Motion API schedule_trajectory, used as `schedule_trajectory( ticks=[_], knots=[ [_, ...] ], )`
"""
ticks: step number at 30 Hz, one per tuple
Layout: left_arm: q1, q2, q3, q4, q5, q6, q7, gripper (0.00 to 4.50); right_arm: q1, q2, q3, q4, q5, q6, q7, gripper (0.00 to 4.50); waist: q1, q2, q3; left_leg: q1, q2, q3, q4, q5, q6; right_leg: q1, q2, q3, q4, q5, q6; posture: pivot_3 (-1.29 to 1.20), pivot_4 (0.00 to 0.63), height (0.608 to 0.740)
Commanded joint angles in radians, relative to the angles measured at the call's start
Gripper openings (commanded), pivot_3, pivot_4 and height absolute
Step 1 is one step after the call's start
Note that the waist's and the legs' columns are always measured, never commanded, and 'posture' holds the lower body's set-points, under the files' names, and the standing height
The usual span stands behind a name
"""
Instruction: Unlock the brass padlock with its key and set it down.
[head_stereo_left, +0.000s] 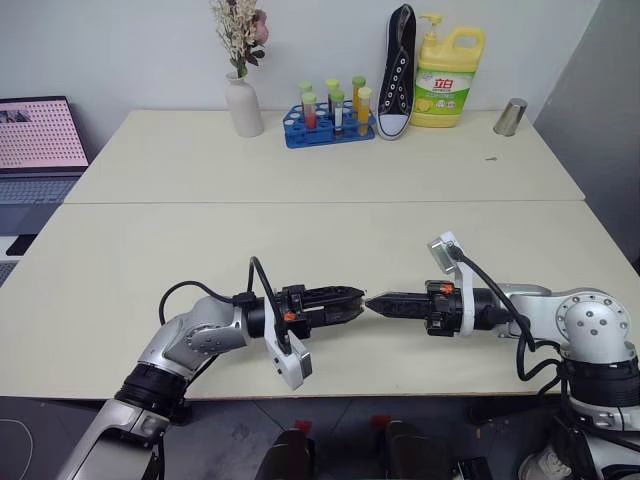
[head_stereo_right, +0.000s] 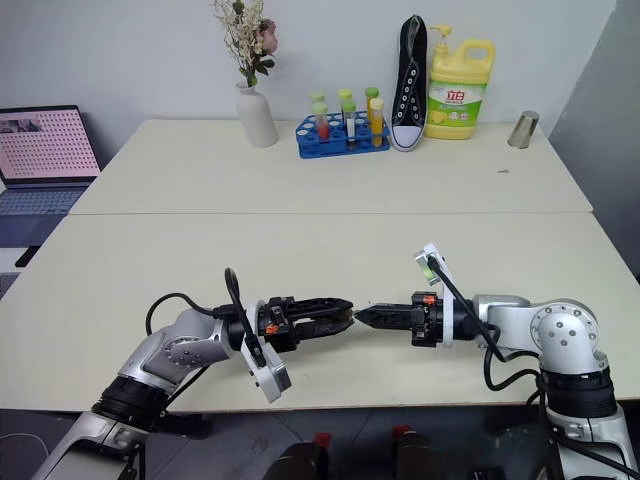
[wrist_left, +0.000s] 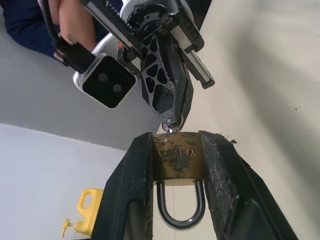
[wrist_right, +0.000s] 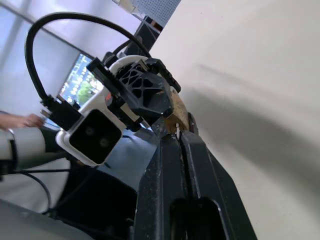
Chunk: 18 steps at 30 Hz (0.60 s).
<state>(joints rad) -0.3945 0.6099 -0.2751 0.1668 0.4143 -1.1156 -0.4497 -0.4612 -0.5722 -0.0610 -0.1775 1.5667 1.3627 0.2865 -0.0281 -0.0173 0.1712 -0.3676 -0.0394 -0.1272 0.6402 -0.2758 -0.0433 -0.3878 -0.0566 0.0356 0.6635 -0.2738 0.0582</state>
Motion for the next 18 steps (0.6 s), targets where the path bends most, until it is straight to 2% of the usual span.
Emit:
schedule_trajectory(
  ticks=[1,7,15,18],
  knots=[
    [-0.003,0.011,-0.002,-0.004,0.031,0.005,0.007,0.99,-0.051,-0.013,0.024,0.021,0.192,-0.024,-0.093,0.00,-0.001,0.000,0.000,0.000,0.000,0.000,0.000,0.000,0.000,0.000,0.000,0.000,0.000,0.000,0.000,0.00,0.150,0.740],
    [0.000,0.013,-0.005,-0.012,0.041,0.012,0.019,0.99,-0.059,-0.050,0.082,0.028,0.295,-0.058,-0.178,0.00,-0.001,0.000,0.000,-0.001,0.000,0.000,0.000,0.000,0.001,0.000,0.000,0.000,0.000,0.000,0.000,0.00,0.150,0.740],
    [0.002,0.019,-0.014,-0.022,0.023,0.025,0.018,0.99,-0.051,-0.051,0.094,-0.113,0.051,-0.100,-0.039,0.00,-0.001,0.000,0.000,-0.001,0.000,0.000,0.000,-0.001,0.001,-0.001,0.000,0.000,0.000,0.000,0.000,0.00,0.150,0.740],
    [0.000,0.023,-0.016,-0.023,0.015,0.030,0.014,0.99,-0.024,-0.117,0.145,-0.203,-0.198,-0.177,0.099,0.92,-0.001,0.000,0.000,-0.001,0.000,0.000,0.000,-0.001,0.001,-0.001,0.000,0.000,0.000,0.000,0.000,0.00,0.150,0.740]
  ],
)
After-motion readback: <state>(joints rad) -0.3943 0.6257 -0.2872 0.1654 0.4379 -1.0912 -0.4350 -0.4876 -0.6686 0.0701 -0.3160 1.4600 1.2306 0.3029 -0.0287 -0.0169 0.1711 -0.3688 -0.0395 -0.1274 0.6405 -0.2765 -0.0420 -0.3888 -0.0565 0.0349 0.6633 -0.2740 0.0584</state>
